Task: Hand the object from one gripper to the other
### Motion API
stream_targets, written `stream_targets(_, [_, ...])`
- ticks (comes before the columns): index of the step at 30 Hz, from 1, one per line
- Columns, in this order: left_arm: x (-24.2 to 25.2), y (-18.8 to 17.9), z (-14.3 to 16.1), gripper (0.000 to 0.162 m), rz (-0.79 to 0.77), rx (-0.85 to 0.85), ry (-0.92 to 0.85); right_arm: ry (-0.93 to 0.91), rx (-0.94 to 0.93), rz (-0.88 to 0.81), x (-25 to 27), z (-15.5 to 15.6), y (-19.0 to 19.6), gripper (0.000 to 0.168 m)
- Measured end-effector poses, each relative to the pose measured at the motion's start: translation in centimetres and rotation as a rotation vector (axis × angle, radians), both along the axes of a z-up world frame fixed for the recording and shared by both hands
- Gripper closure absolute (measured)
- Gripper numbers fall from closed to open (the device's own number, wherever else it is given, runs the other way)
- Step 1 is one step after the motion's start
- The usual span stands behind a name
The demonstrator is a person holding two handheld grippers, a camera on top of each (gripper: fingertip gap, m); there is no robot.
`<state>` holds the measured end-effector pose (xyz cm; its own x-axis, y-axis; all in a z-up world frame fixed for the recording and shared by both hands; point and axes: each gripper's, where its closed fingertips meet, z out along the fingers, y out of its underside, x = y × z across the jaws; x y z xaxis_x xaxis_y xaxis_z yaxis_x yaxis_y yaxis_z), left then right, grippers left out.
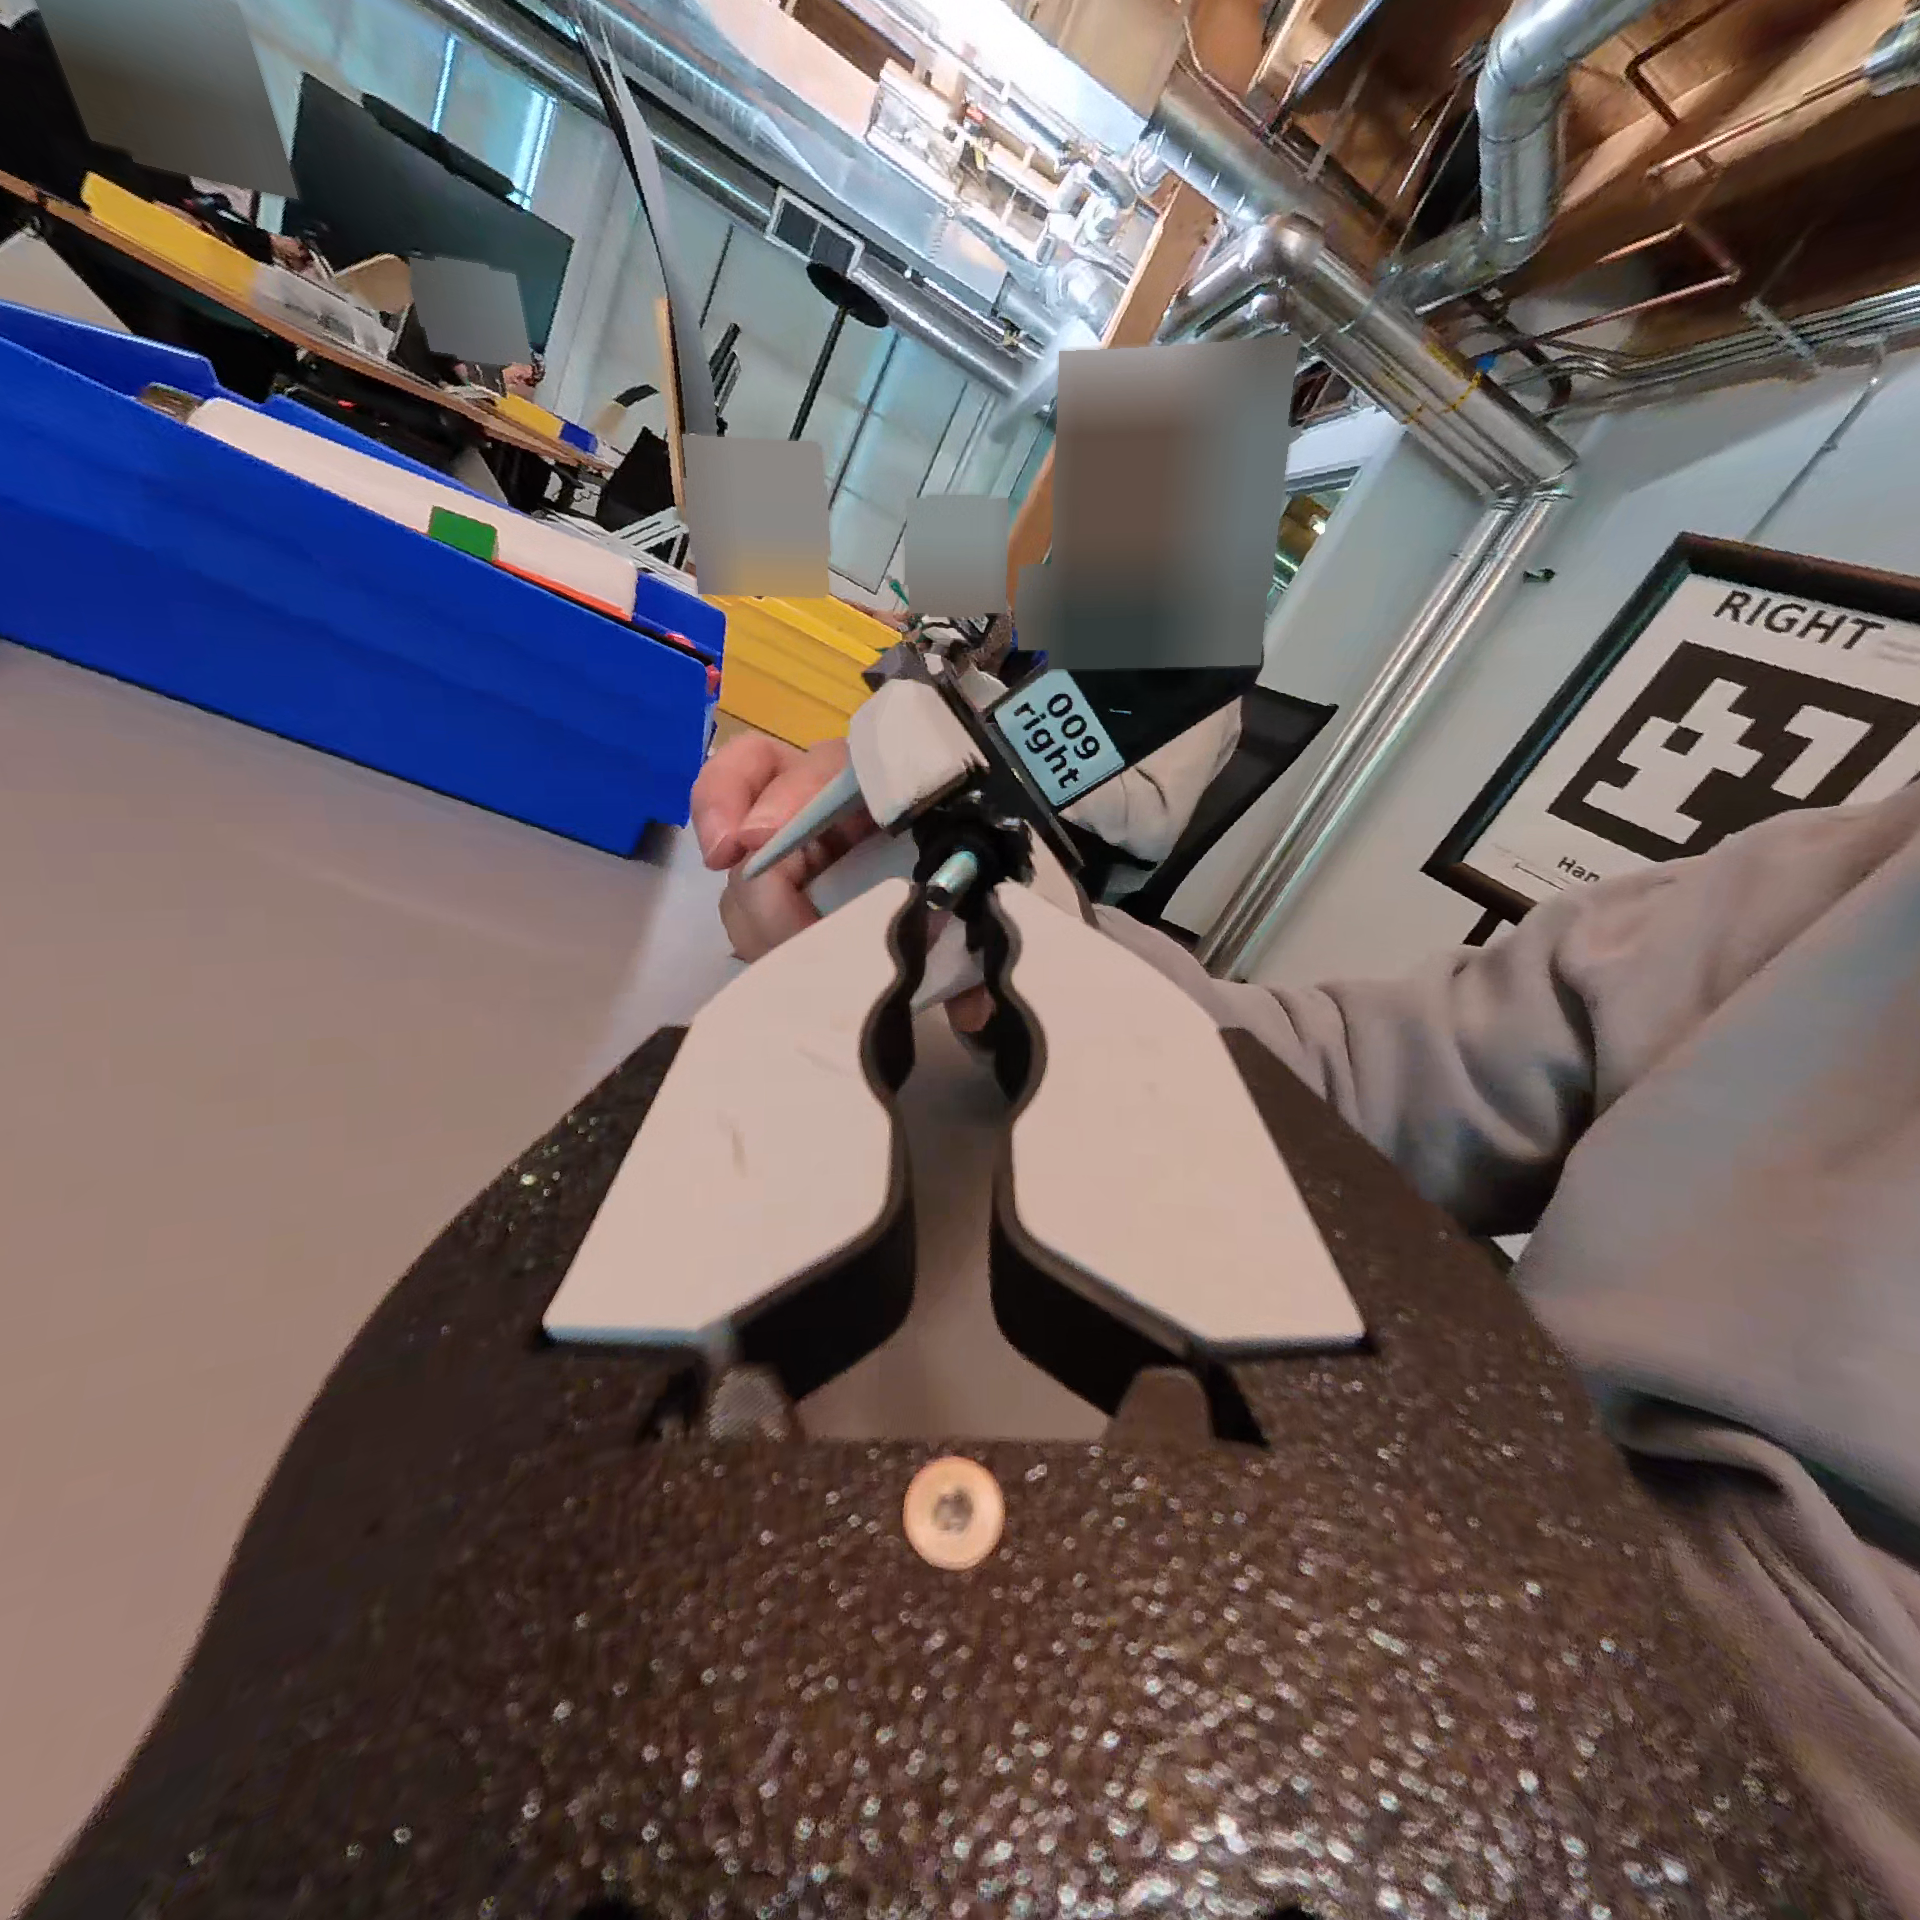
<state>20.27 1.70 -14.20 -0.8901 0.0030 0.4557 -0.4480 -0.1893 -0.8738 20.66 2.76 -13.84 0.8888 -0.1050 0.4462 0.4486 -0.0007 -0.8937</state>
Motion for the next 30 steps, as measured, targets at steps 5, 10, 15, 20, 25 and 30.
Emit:
stream_targets(5, [-0.3,0.1,0.1,0.151,-0.05,-0.034,0.047,-0.036,-0.02,0.008,-0.3,-0.2,0.1,0.145])
stream_targets(10, [-0.5,0.1,0.1,0.151,-0.086,-0.059,0.096,-0.074,-0.039,0.005,-0.5,-0.3,0.0,0.145])
stream_targets(15, [0.1,0.1,-0.5,0.157,-0.055,-0.026,0.093,-0.071,-0.1,-0.041,0.3,-1.3,0.1,0.145])
stream_targets(20, [2.3,0.8,-1.7,0.157,0.198,0.161,-0.149,0.159,-0.073,-0.078,1.5,-1.6,0.0,0.129])
stream_targets(25, [5.0,2.3,-3.2,0.157,0.568,0.641,-0.741,0.579,0.007,-0.126,3.9,-1.6,-0.6,0.108])
stream_targets(30, [4.9,1.1,-3.6,0.157,0.689,0.914,-1.174,0.774,0.056,-0.116,4.3,-2.2,-0.1,0.115])
